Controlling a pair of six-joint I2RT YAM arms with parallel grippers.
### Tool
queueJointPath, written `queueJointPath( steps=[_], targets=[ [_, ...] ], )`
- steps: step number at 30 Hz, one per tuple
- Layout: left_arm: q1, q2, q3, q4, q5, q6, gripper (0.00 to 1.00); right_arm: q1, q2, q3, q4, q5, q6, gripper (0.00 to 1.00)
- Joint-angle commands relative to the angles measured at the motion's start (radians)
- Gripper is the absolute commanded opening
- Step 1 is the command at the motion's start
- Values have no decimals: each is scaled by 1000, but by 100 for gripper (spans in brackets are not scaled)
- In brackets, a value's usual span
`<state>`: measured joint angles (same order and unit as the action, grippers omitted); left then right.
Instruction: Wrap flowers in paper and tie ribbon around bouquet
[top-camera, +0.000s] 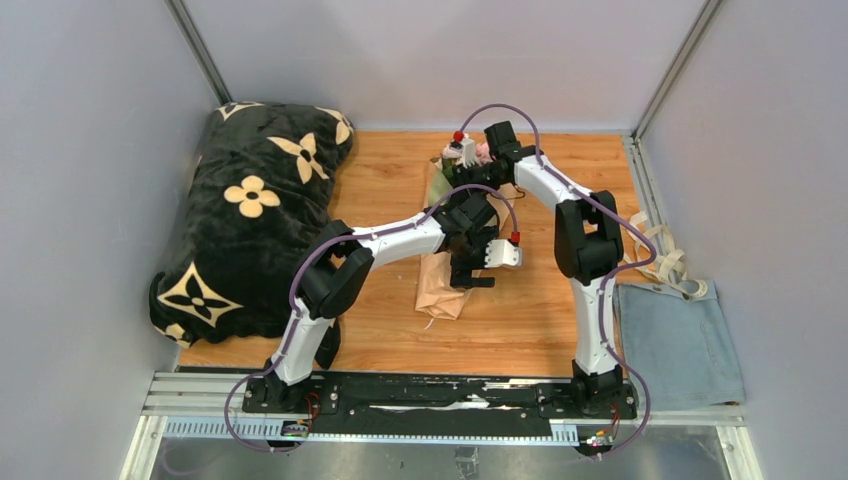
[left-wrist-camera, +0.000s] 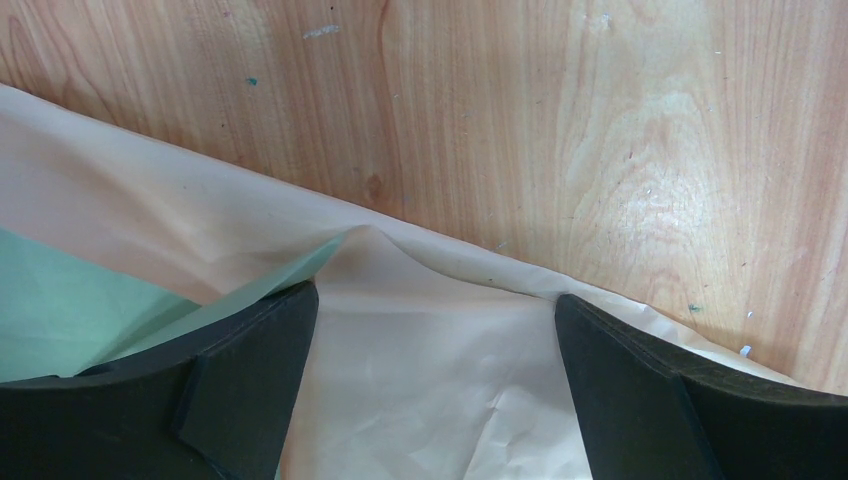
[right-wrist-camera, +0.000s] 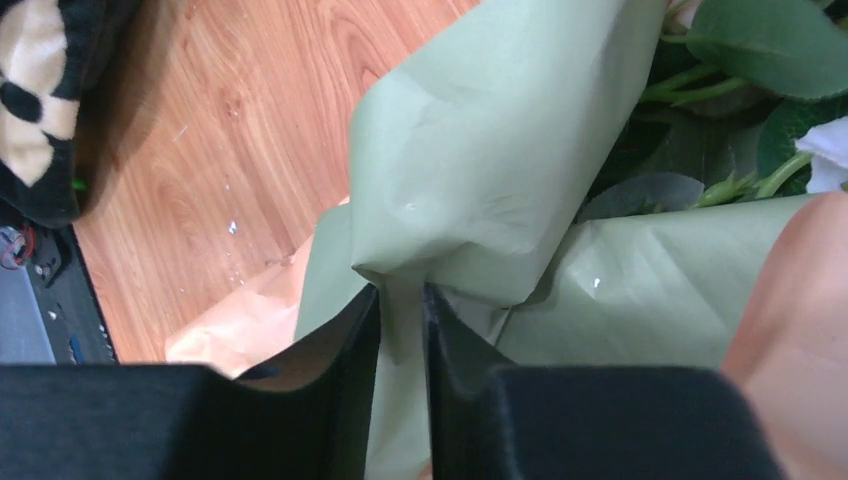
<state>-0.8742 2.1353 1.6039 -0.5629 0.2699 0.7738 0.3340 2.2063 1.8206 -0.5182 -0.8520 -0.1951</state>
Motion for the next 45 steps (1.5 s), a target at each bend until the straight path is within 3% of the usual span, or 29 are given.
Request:
queueJointPath(
  steps=[1,3,4,10,16,19,24,27,29,32,39,45],
  targets=[
    [-9,9,-9,5,-18,28,100,9,18,24,-21,72,6,14],
    [-9,7,-6,5,-21,29,100,-4,17,13,-9,86,26,1],
    [-9,7,-4,5,-22,28,100,-12,14,4,1,86,36,0],
    [-11,-8,35,-41,-2,1,100,-43,9,-40,64,57,80,0],
    [-10,-69,298,-329,137,-100,100,-76,30,-61,89,20,100,0],
    [-8,-129,352,-421,163,-138,100,-83,25,-83,103,9,101,0],
    [114,-229,340,-446,282,-237,100,-93,13,-128,164,-29,138,0],
    [273,-213,290,-347,319,-329,97,-93,1,-146,195,-46,154,0],
    [380,-183,217,-207,332,-396,87,-94,-6,-154,209,-52,162,0],
    [421,-118,159,-67,232,-359,73,-93,-13,-159,223,-62,173,0],
    [420,-23,102,72,217,-266,90,-96,-29,-166,238,-73,182,0],
    [409,64,169,75,269,-297,90,-98,-35,-172,255,-84,189,0]
  ],
)
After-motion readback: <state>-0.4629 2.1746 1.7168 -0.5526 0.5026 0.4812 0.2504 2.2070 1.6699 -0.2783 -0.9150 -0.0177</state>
